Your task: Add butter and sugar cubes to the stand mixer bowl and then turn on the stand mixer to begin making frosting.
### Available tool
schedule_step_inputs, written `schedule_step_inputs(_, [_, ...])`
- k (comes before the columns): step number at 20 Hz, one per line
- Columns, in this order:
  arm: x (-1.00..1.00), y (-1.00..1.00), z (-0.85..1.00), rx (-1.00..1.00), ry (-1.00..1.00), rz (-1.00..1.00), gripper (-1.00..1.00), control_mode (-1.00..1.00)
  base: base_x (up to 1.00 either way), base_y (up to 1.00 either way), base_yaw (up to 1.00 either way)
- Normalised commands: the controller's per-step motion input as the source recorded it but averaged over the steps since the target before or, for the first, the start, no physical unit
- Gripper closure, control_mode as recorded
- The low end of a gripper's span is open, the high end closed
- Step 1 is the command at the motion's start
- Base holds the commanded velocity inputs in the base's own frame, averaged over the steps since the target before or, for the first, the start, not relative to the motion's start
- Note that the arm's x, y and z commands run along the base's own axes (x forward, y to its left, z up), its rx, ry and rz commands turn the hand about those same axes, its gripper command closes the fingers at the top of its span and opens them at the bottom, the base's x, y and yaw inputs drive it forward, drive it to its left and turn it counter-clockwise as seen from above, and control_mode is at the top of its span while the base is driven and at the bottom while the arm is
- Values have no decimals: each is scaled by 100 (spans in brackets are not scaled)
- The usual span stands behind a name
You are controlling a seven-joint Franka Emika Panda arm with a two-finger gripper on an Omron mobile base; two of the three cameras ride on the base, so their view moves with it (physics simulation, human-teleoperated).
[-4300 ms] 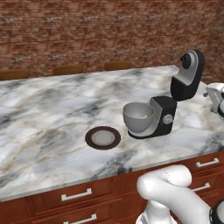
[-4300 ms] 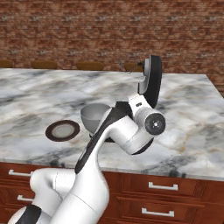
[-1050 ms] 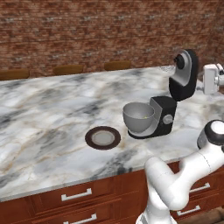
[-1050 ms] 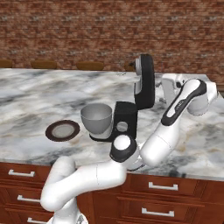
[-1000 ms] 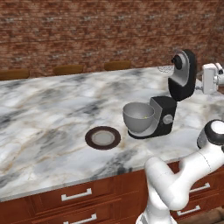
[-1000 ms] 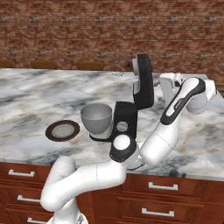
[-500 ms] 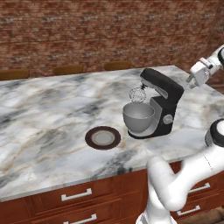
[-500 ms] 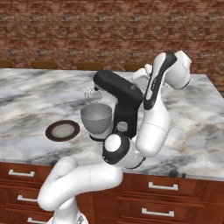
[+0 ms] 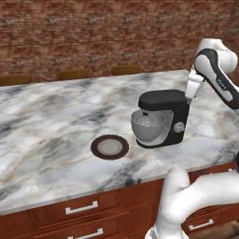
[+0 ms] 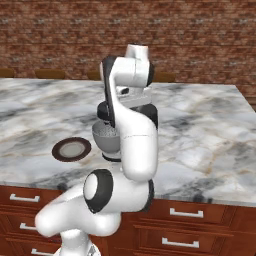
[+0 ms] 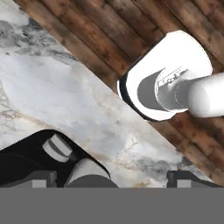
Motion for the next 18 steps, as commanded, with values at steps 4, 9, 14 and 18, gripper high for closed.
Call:
schedule_step_inputs(4, [-100, 18, -24, -24, -46, 12, -100, -100, 0, 0, 0])
schedule_step_inputs(9, [-100, -17, 28, -1, -46, 11, -100, -100, 0, 0, 0])
schedule_step_inputs(14, [-85, -61, 43, 10, -35, 12, -100, -100, 0, 0, 0])
schedule_step_inputs(18, [-26, -65, 15, 13, -20, 15, -100, -100, 0, 0, 0])
